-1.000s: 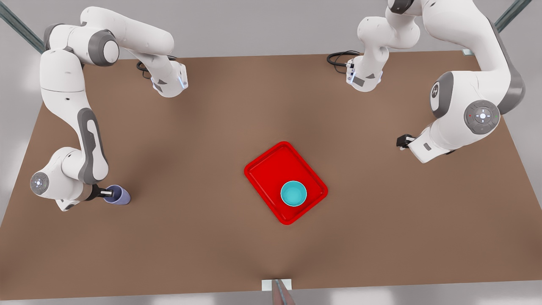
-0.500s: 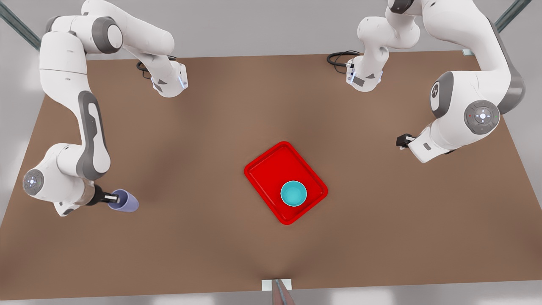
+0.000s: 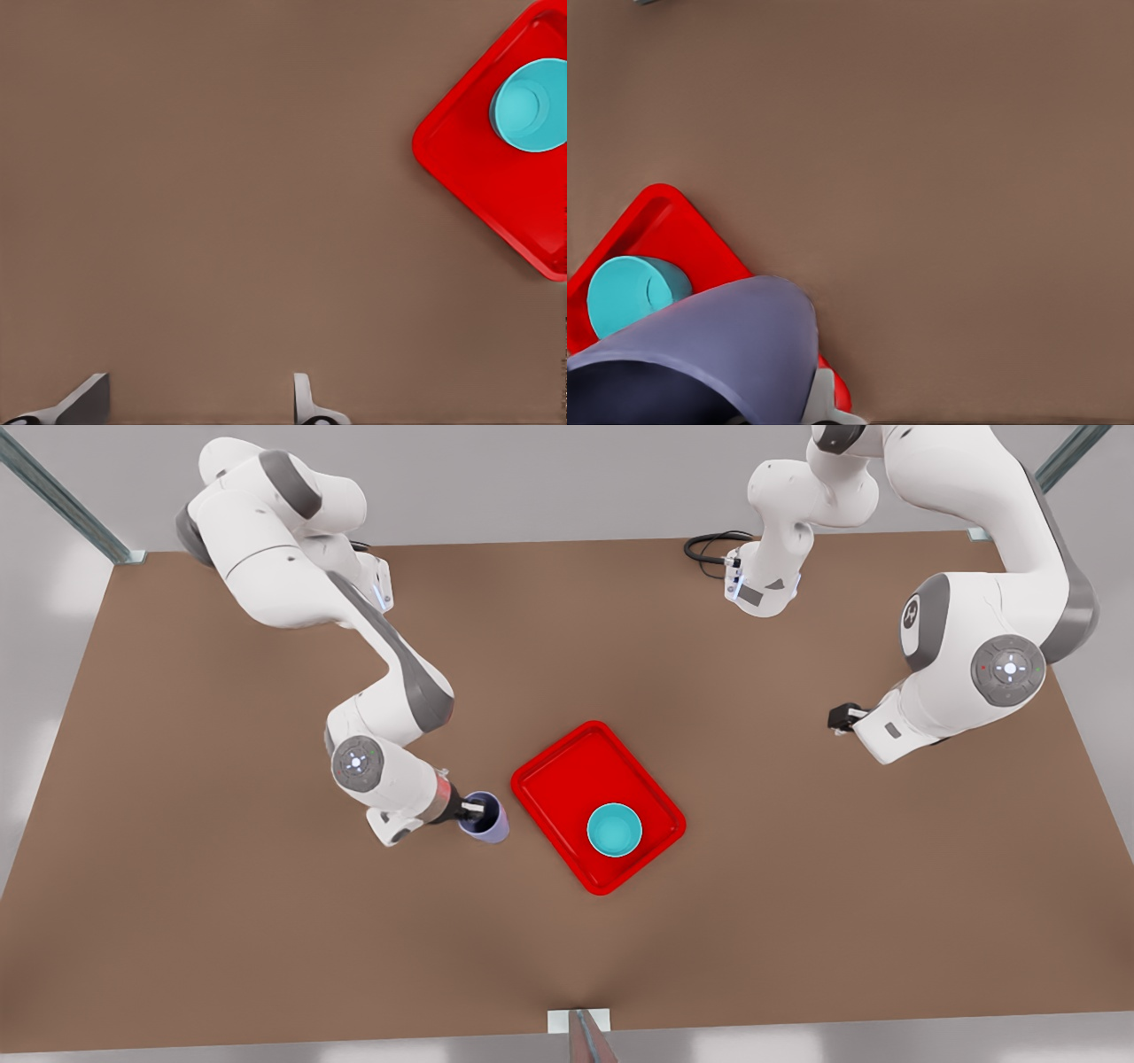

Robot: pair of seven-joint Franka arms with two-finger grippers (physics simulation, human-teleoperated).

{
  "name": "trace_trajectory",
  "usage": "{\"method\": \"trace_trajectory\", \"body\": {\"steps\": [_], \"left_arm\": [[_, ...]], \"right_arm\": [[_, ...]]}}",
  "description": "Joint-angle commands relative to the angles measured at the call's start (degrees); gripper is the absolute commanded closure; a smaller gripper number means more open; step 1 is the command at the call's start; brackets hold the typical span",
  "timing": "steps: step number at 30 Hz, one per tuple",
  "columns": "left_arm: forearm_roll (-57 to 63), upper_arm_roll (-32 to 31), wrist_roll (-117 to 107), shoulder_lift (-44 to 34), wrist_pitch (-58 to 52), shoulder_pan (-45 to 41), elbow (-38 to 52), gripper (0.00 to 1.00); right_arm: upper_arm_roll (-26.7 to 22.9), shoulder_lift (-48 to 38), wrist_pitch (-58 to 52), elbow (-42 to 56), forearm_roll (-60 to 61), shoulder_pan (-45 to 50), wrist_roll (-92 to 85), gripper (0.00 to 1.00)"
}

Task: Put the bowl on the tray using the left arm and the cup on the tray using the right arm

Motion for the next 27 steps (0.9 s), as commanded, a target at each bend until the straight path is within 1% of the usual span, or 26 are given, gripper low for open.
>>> {"method": "trace_trajectory", "body": {"steps": [1,2,6,9,14,17,19,21,22,23,27], "left_arm": [[-0.2,-0.1,0.0,0.0,0.0,0.0,0.0,0.00],[-0.2,-0.1,-0.1,0.1,-0.1,0.0,0.0,0.00],[-1.1,0.0,0.0,0.1,-0.2,0.0,0.0,0.00],[-1.1,0.1,0.0,0.1,-0.3,0.0,0.0,0.00],[-1.0,0.1,0.0,0.1,-0.2,0.0,0.0,0.00],[-1.0,0.1,0.2,0.5,-0.2,0.0,0.0,0.00],[-1.0,0.1,0.2,0.6,-0.2,0.0,0.0,0.00],[-1.0,0.1,0.2,0.6,-0.1,0.0,0.0,0.00],[-1.0,0.1,0.2,0.6,-0.1,0.0,0.0,0.00],[-1.0,0.1,0.2,0.6,-0.1,0.0,0.0,0.00],[-1.0,0.1,0.2,0.6,-0.1,0.0,0.0,0.00]], "right_arm": [[0.5,0.3,-0.3,0.3,-0.4,0.6,0.2,0.79],[0.6,0.3,-1.0,0.7,-0.9,1.1,0.2,0.79],[4.2,1.7,-2.5,0.7,-5.5,3.3,1.8,0.79],[5.7,3.2,-1.8,0.3,-5.7,4.3,2.1,0.79],[5.0,7.0,-0.7,1.5,-6.5,10.4,2.2,0.79],[4.3,11.1,-0.9,5.3,-7.5,13.3,2.3,0.79],[4.2,12.7,-0.9,6.6,-8.3,13.6,2.4,0.79],[3.9,15.8,-1.4,9.7,-11.7,15.5,3.5,0.79],[2.6,16.9,-1.7,10.5,-12.0,16.5,3.5,0.79],[1.6,17.0,-1.8,10.7,-12.5,17.2,3.5,0.79],[1.6,17.4,-1.7,10.2,-13.0,17.8,4.2,0.79]]}}
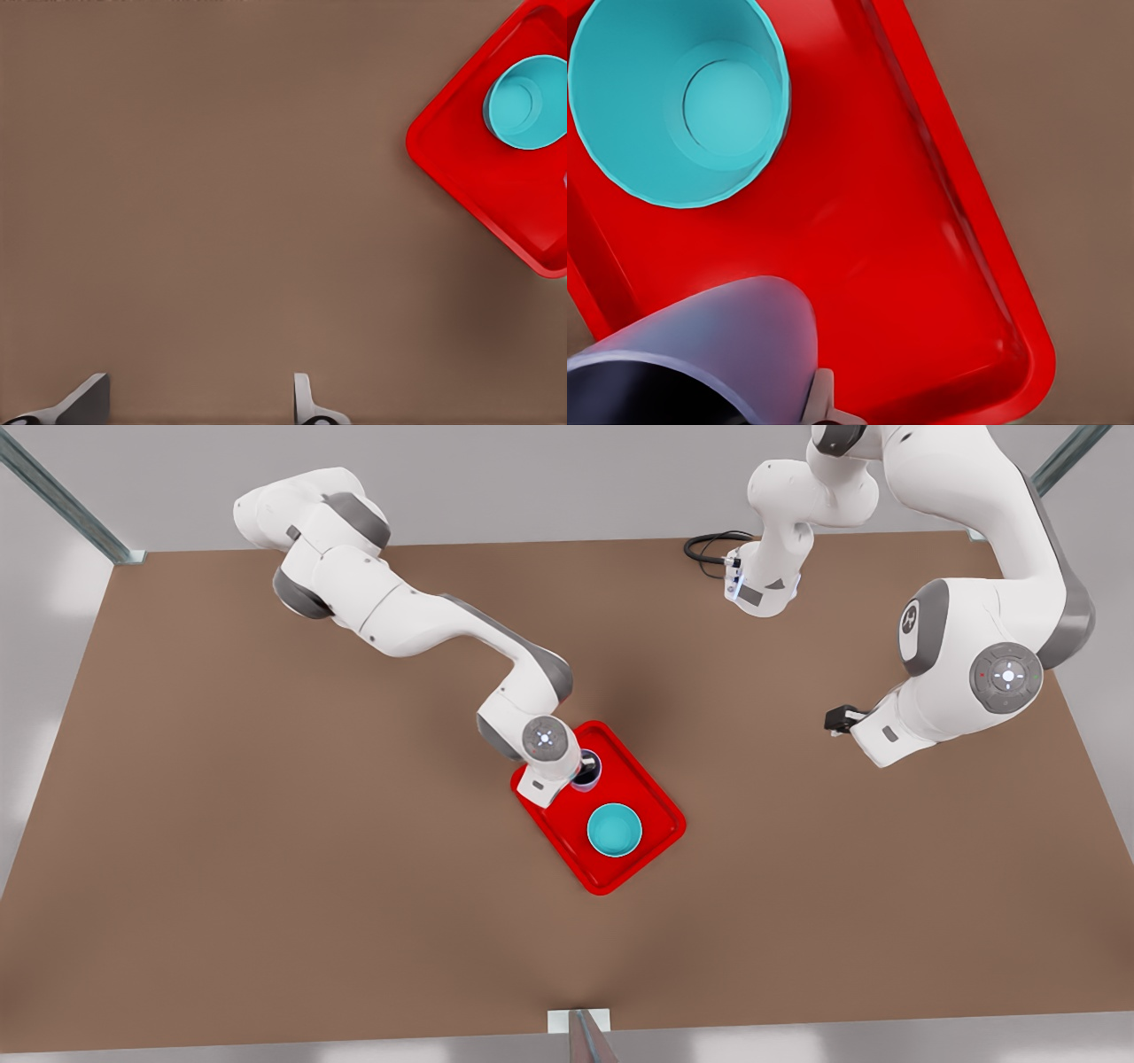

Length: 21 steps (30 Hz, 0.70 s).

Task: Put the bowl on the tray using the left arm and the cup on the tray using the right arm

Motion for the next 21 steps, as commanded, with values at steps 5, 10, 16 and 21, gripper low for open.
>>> {"method": "trace_trajectory", "body": {"steps": [5,10,16,21], "left_arm": [[0.0,0.0,0.0,0.3,0.0,0.0,-0.1,0.00],[0.0,0.0,0.0,0.3,0.0,0.0,0.0,0.00],[-0.1,0.0,-0.1,0.3,0.0,0.0,0.0,0.00],[-0.1,0.0,-0.1,0.3,0.0,0.0,0.0,0.00]], "right_arm": [[0.0,0.4,0.0,-0.8,-1.4,0.4,0.3,0.79],[0.0,0.5,0.8,-1.7,-1.7,0.4,0.1,0.00],[0.0,0.3,3.1,-2.7,-2.3,0.0,0.2,0.00],[0.0,0.1,3.1,-2.6,-2.2,-0.3,0.2,0.00]]}}
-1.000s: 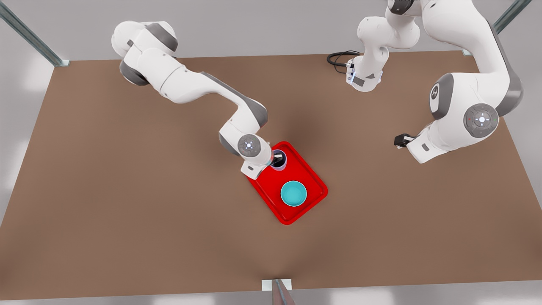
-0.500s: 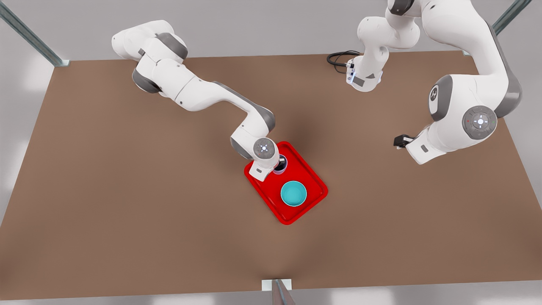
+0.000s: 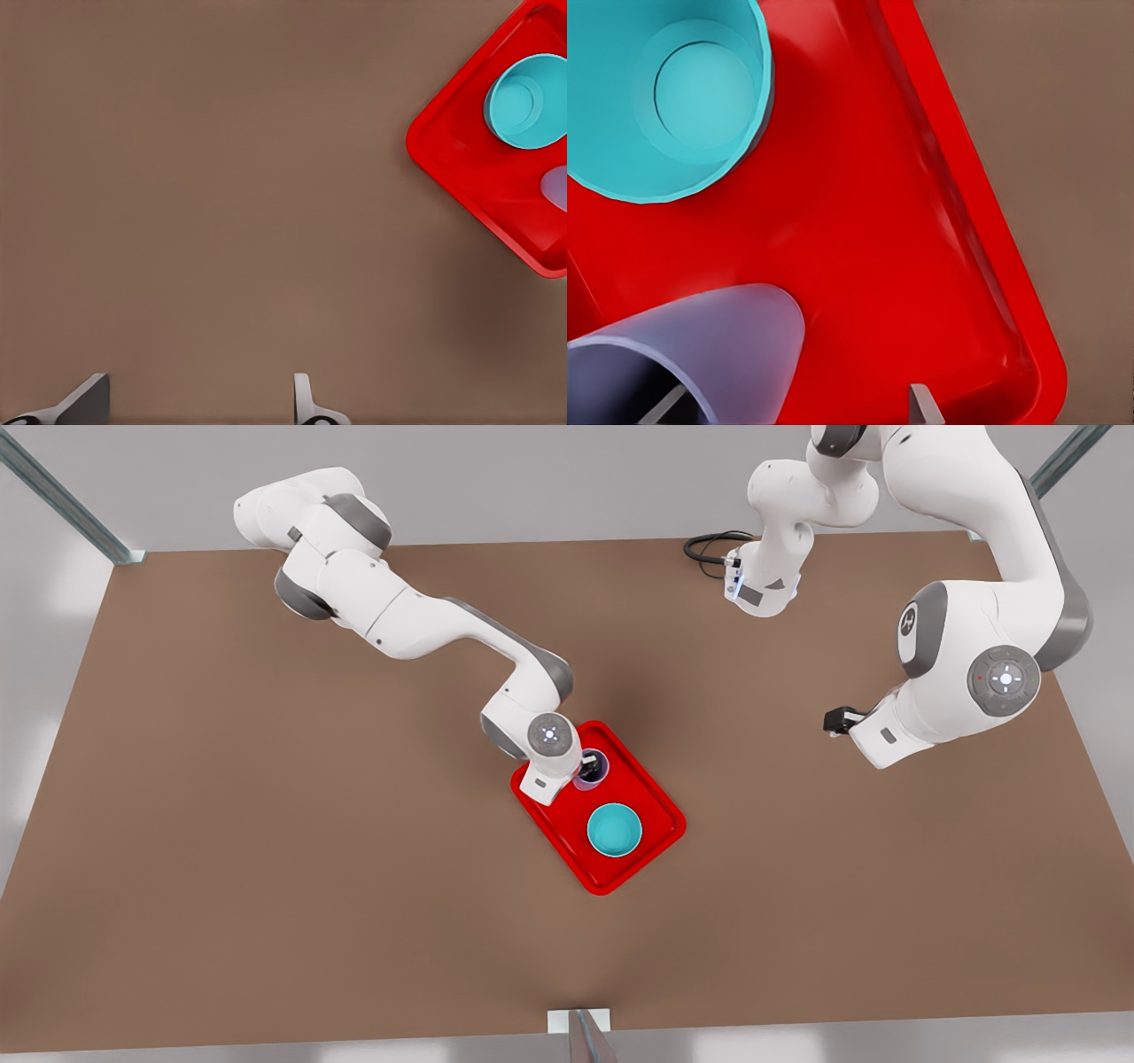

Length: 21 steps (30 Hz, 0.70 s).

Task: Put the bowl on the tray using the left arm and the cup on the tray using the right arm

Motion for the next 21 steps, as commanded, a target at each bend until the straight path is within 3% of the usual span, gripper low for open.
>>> {"method": "trace_trajectory", "body": {"steps": [1,6,9,12,14,16,18,21], "left_arm": [[0.0,0.0,0.0,0.0,0.0,0.0,0.0,0.00],[0.0,0.0,-0.1,0.0,0.0,0.0,0.1,0.00],[0.0,0.0,0.0,0.1,0.1,0.0,0.0,0.00],[-1.4,-0.1,-1.2,-0.2,-0.1,0.0,0.1,0.00],[-1.3,0.1,-2.5,-0.1,-0.1,0.0,0.1,0.00],[-1.3,0.0,-6.0,0.1,0.3,0.0,0.0,0.00],[-0.7,-1.5,-6.0,-1.5,0.9,0.0,-0.9,0.00],[-0.7,-1.5,-5.8,-2.5,2.5,0.0,-2.6,0.00]], "right_arm": [[0.0,0.0,0.0,-0.1,0.0,0.0,-0.1,0.00],[0.4,-3.3,-0.8,-0.2,0.2,-1.0,-0.4,0.00],[-0.2,-11.3,-6.0,-0.3,2.2,-4.6,-0.8,0.00],[-14.3,-22.4,-10.0,-0.5,2.2,-10.2,-6.1,0.00],[-18.5,-30.0,-12.1,-4.4,3.2,-17.0,-14.8,0.00],[-26.7,-36.2,-18.5,-7.3,12.8,-21.1,-31.1,0.00],[-30.8,-36.4,-25.4,-3.9,16.2,-21.8,-37.5,0.00],[-30.3,-36.5,-27.9,-3.4,16.9,-21.8,-43.3,0.00]]}}
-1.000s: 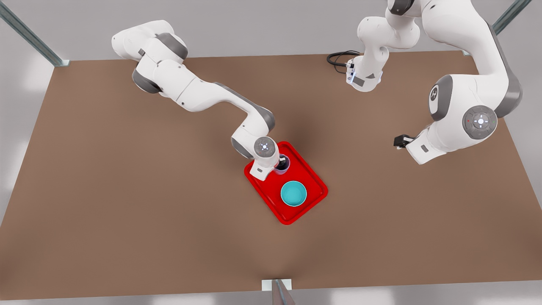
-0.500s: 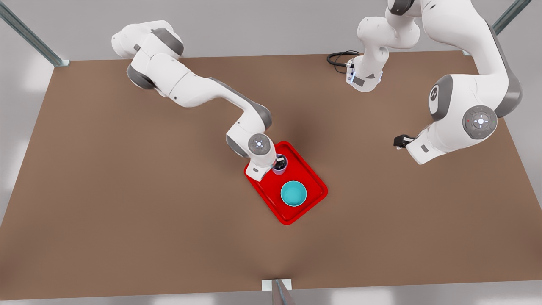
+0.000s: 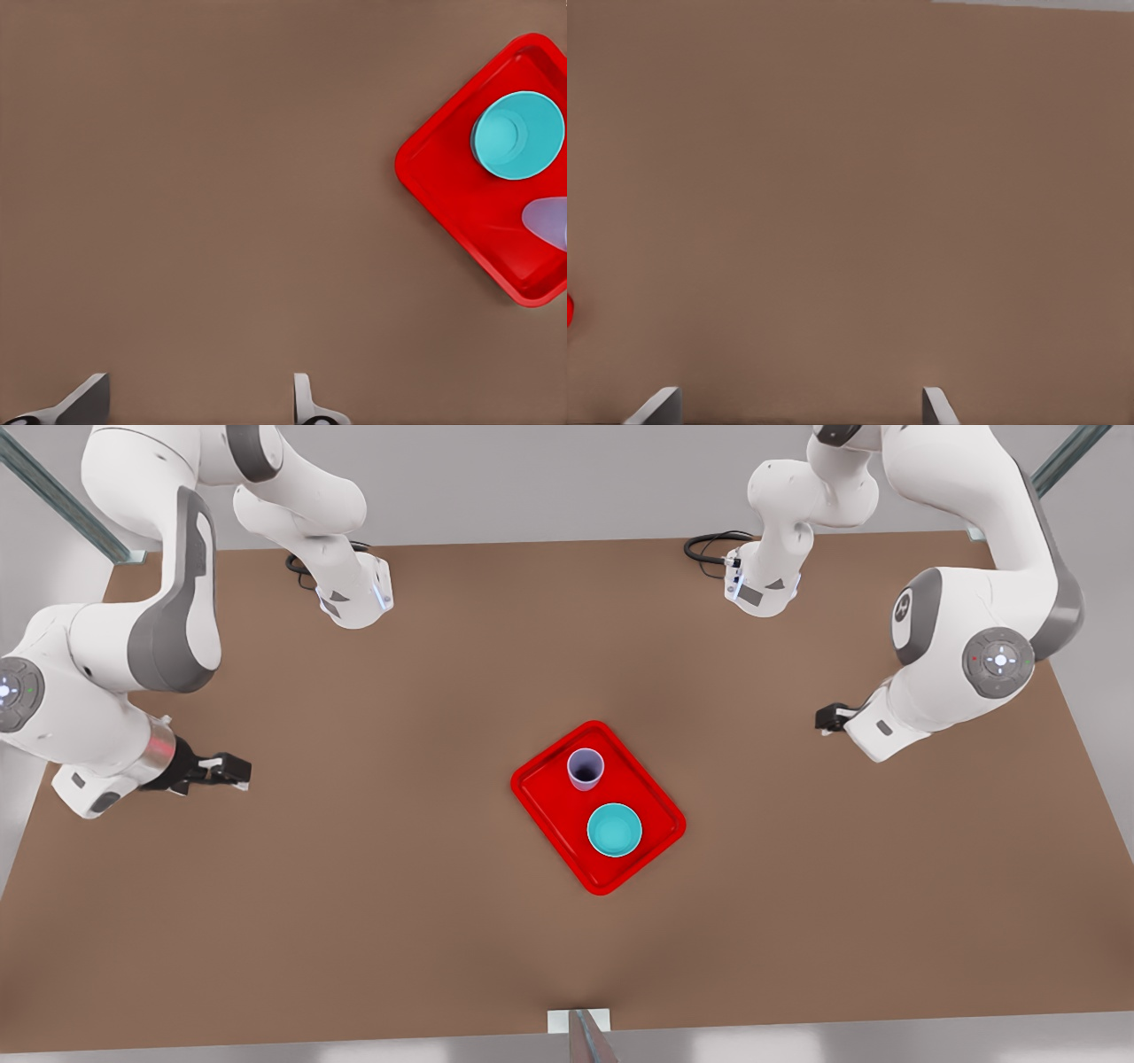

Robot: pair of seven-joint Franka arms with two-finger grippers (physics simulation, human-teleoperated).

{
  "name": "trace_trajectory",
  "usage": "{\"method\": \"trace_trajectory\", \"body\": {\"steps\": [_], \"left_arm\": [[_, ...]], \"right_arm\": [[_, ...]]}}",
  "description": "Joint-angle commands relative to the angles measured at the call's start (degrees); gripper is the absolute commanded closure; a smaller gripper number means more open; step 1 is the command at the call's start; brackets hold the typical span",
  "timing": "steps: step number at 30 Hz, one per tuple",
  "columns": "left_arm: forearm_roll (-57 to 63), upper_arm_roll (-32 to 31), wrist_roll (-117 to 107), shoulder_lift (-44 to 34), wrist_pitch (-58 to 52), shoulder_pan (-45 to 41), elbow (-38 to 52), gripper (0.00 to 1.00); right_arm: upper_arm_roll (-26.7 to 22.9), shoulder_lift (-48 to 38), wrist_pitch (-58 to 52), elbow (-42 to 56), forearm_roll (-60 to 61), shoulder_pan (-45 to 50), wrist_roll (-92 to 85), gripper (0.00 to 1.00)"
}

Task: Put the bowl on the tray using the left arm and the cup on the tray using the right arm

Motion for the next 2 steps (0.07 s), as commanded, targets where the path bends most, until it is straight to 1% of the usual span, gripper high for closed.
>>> {"method": "trace_trajectory", "body": {"steps": [1,2], "left_arm": [[0.1,0.0,0.0,0.0,0.1,0.1,0.0,0.00],[0.0,0.0,0.1,0.1,0.0,0.1,0.0,0.00]], "right_arm": [[0.2,-0.1,-0.1,0.0,0.0,0.0,-0.1,0.00],[1.0,0.0,0.2,0.1,0.1,0.0,-0.1,0.00]]}}
